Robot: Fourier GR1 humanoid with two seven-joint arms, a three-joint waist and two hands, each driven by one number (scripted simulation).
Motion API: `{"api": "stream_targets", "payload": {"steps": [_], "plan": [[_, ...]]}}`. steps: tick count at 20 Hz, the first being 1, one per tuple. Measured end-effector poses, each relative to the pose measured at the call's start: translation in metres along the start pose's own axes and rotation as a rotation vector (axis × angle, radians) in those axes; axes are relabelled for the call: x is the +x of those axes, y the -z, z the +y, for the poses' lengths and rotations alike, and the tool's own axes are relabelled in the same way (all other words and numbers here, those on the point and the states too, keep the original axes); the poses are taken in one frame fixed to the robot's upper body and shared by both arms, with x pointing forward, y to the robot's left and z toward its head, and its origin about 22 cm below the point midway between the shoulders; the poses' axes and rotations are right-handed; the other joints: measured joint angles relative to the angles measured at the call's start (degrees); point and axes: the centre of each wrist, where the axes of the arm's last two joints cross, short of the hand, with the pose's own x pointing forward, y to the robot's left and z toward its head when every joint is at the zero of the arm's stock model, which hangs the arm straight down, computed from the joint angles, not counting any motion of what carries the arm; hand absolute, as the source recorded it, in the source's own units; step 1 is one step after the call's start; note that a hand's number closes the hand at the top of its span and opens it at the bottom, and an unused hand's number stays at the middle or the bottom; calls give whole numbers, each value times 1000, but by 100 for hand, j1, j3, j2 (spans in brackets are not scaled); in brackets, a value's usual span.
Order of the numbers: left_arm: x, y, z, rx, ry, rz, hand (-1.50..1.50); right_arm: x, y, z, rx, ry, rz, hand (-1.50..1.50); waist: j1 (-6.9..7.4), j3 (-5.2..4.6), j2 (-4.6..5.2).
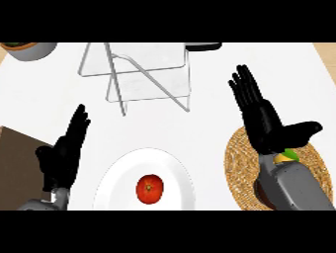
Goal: Pick the lemon from the placemat and place it in the tiered shelf
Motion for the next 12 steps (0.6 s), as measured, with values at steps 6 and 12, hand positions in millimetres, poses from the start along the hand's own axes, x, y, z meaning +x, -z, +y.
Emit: {"api": "stream_targets", "payload": {"steps": [6,12], "plan": [[-17,2,26,30,-21,149,0,34,-4,-113,87,-195,-107,150,-33,2,-17],[-30,0,33,-23,-71,274,0,41,-38,-227,58,-490,89,-150,77,5,68]]}}
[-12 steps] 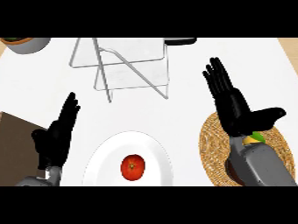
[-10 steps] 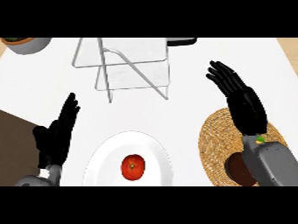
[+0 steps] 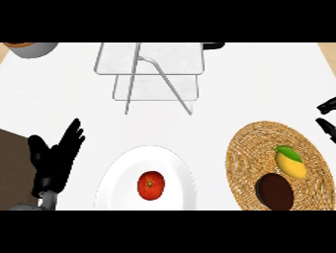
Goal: Pick the lemon from the placemat and place it in the tiered shelf
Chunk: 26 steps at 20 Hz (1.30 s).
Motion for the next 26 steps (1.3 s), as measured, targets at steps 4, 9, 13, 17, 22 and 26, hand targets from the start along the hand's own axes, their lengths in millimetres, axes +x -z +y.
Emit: {"api": "stream_targets", "payload": {"steps": [4,9,13,17,22,26], "plan": [[4,6,8,-28,-5,30,0,-17,-22,-46,96,-7,-16,-150,92,5,-18],[3,13,13,-44,-13,57,0,-9,-34,-86,242,-77,5,-150,128,2,-51],[-3,14,21,-39,-10,69,0,4,-35,-100,324,-172,40,-150,97,-7,-91],[-2,14,25,-34,-10,79,0,23,-22,-100,409,-275,63,-150,62,-21,-123],[0,22,28,-20,-17,89,0,38,-10,-80,464,-339,94,-150,-26,-34,-150],[-3,18,31,-20,-14,87,0,49,1,-56,474,-364,111,-150,-44,-37,-161]]}}
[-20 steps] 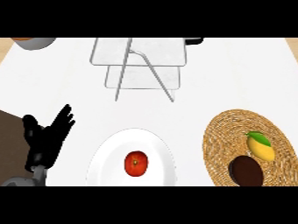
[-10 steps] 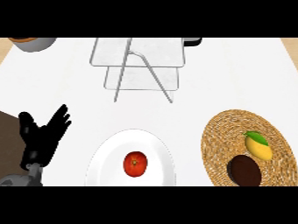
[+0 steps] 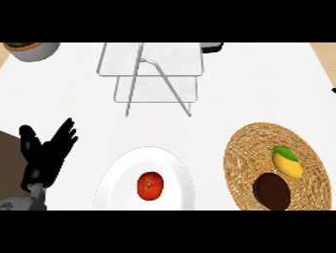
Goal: Pick the lemon from the placemat and place it in the tiered shelf
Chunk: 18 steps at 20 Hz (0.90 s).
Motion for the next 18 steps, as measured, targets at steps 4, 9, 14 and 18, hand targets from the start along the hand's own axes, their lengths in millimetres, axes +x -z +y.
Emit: {"api": "stream_targets", "payload": {"steps": [4,9,14,18], "plan": [[5,-5,4,4,1,0,0,13,16,23,1,-47,51,-150,-5,-1,-5],[3,-6,2,9,3,-1,0,29,30,47,50,-98,115,-150,-2,0,-2],[-3,-5,6,0,1,0,0,36,34,65,77,-165,154,-150,-7,2,2],[-6,-1,3,1,-2,-4,0,37,32,77,76,-193,202,-150,-10,1,2]]}}
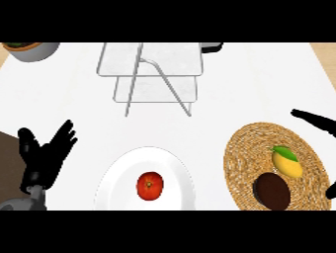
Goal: Pick the lemon from the placemat and place it in the tiered shelf
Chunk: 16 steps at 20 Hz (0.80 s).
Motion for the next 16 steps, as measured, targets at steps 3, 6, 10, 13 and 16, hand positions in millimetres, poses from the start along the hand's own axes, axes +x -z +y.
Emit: {"api": "stream_targets", "payload": {"steps": [3,6,10,13,16], "plan": [[0,-1,-1,1,0,3,0,0,2,13,-21,-20,25,-150,4,1,0],[2,-1,2,-1,-3,3,0,-6,1,24,-35,-36,45,-150,6,2,1],[-1,2,-5,0,-5,-3,0,-7,4,37,-44,-47,61,-150,6,2,3],[4,5,-6,-2,0,-1,0,-10,15,42,-46,-52,69,-150,16,3,5],[3,3,-7,4,4,-2,0,-15,20,45,-54,-65,80,-150,20,3,5]]}}
